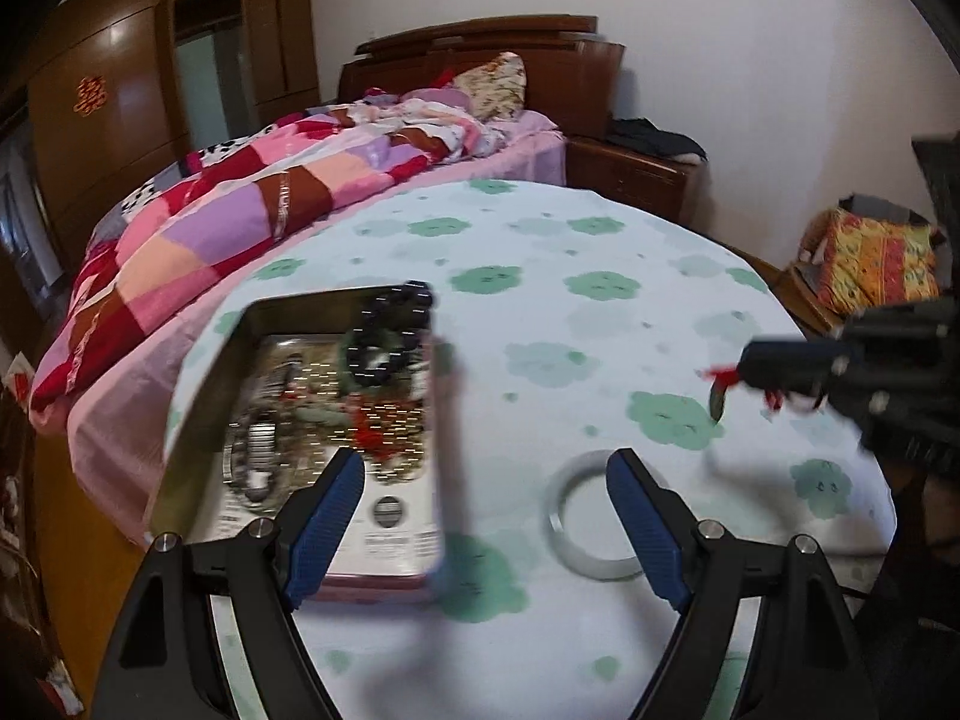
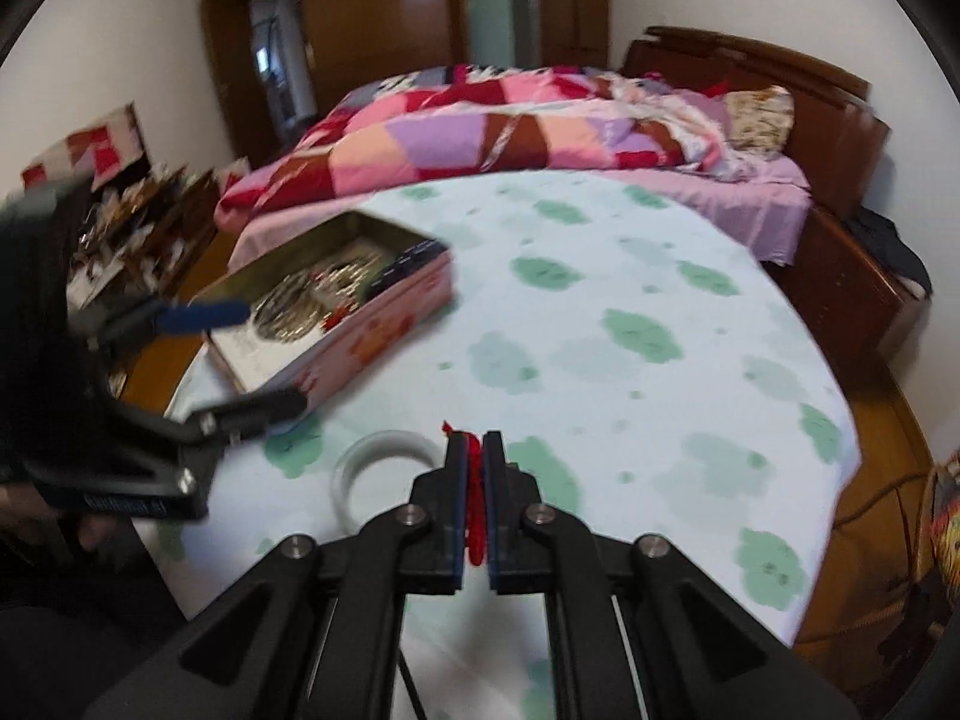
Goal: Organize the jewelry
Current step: 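Carry the jade bangle in with the left tool while the right tool drops the tassel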
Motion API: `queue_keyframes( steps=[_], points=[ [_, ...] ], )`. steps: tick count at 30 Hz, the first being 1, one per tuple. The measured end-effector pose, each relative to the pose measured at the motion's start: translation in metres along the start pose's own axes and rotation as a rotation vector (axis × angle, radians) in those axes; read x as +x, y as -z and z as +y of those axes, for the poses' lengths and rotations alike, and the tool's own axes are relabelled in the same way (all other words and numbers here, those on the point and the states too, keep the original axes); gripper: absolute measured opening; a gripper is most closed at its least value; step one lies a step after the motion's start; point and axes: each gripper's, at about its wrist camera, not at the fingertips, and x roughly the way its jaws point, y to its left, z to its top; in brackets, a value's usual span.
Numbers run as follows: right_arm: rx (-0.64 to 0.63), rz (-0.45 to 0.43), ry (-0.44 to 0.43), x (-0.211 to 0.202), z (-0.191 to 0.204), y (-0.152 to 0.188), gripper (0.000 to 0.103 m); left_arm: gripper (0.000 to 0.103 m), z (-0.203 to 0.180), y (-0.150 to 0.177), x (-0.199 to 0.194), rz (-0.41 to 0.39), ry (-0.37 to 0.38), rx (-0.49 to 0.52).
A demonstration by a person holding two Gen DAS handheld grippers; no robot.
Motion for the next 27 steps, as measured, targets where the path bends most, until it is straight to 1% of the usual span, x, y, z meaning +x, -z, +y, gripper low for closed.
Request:
queue_keyframes(
  steps=[5, 6, 7, 8, 9, 10, 13, 17, 18, 19, 20, 21, 23, 24, 25, 27],
  points=[
    [0.037, -0.019, 0.008, -0.007, -0.014, 0.003, 0.007, 0.083, -0.028, 0.001, 0.017, 0.044, 0.015, 0.063],
    [0.040, -0.020, 0.005, -0.007, -0.016, 0.004, 0.007, 0.079, -0.034, 0.001, 0.021, 0.055, 0.010, 0.080],
    [0.048, -0.021, -0.002, -0.006, -0.017, 0.005, 0.007, 0.070, -0.040, 0.002, 0.026, 0.073, 0.008, 0.098],
    [0.056, -0.024, -0.010, -0.006, -0.018, 0.006, 0.007, 0.065, -0.045, 0.003, 0.032, 0.097, 0.015, 0.110],
    [0.062, -0.026, -0.018, -0.005, -0.019, 0.008, 0.007, 0.057, -0.047, 0.004, 0.037, 0.116, 0.017, 0.115],
    [0.066, -0.027, -0.025, -0.004, -0.018, 0.008, 0.007, 0.055, -0.049, 0.005, 0.043, 0.140, 0.011, 0.116],
    [0.066, -0.024, -0.040, -0.002, -0.018, 0.011, 0.007, 0.054, -0.046, 0.009, 0.055, 0.179, -0.006, 0.096],
    [0.070, -0.023, -0.053, 0.000, -0.018, 0.012, 0.007, 0.053, -0.047, 0.011, 0.059, 0.182, -0.029, 0.112],
    [0.072, -0.023, -0.057, 0.000, -0.018, 0.012, 0.007, 0.048, -0.047, 0.011, 0.061, 0.181, -0.039, 0.121],
    [0.072, -0.024, -0.059, 0.000, -0.017, 0.012, 0.007, 0.037, -0.049, 0.010, 0.063, 0.187, -0.039, 0.132],
    [0.070, -0.023, -0.061, 0.000, -0.016, 0.012, 0.007, 0.034, -0.050, 0.010, 0.067, 0.211, -0.024, 0.132],
    [0.068, -0.023, -0.059, 0.000, -0.016, 0.012, 0.007, 0.033, -0.051, 0.011, 0.072, 0.221, -0.025, 0.140],
    [0.067, -0.025, -0.058, 0.001, -0.015, 0.013, 0.007, 0.033, -0.057, 0.008, 0.073, 0.211, -0.036, 0.179],
    [0.068, -0.024, -0.057, 0.001, -0.015, 0.013, 0.007, 0.033, -0.057, 0.007, 0.074, 0.212, -0.036, 0.179],
    [0.069, -0.026, -0.056, 0.000, -0.015, 0.013, 0.007, 0.024, -0.056, 0.006, 0.075, 0.210, -0.025, 0.172],
    [0.073, -0.032, -0.054, -0.002, -0.015, 0.012, 0.007, 0.011, -0.055, 0.006, 0.074, 0.202, -0.023, 0.183]
  ],
)
